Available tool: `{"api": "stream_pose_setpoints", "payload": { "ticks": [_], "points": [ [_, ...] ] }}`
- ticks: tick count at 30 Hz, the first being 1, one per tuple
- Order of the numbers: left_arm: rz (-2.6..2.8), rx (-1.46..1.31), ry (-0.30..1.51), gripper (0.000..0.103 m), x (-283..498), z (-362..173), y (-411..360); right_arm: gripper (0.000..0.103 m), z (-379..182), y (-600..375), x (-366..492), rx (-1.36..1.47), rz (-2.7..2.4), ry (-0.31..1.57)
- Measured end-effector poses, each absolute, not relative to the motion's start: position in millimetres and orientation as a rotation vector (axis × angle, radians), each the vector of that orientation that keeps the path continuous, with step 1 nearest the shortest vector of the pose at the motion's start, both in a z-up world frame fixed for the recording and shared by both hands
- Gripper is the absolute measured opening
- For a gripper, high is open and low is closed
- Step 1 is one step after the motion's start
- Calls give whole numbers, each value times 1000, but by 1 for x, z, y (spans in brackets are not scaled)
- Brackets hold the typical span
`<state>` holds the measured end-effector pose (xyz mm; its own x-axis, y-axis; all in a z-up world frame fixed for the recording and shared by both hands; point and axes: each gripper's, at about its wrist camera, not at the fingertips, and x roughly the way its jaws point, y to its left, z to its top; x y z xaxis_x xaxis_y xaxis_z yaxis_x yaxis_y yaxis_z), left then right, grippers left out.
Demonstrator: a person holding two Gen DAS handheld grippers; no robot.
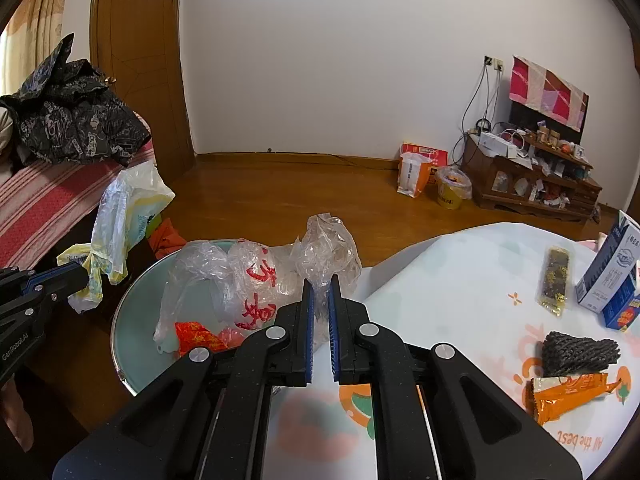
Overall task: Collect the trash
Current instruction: 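Open both tools over the bin to drop the two clear bags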
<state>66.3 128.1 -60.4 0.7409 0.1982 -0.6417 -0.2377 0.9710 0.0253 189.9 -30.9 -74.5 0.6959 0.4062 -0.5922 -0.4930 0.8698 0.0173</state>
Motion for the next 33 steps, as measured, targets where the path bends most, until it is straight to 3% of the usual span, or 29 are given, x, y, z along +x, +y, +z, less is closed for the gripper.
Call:
{"api": "stream_pose_setpoints", "payload": {
  "ticks": [33],
  "points": [
    [237, -67, 707, 7, 69, -65, 133, 8, -78, -27, 189, -156, 512, 632]
  ]
}}
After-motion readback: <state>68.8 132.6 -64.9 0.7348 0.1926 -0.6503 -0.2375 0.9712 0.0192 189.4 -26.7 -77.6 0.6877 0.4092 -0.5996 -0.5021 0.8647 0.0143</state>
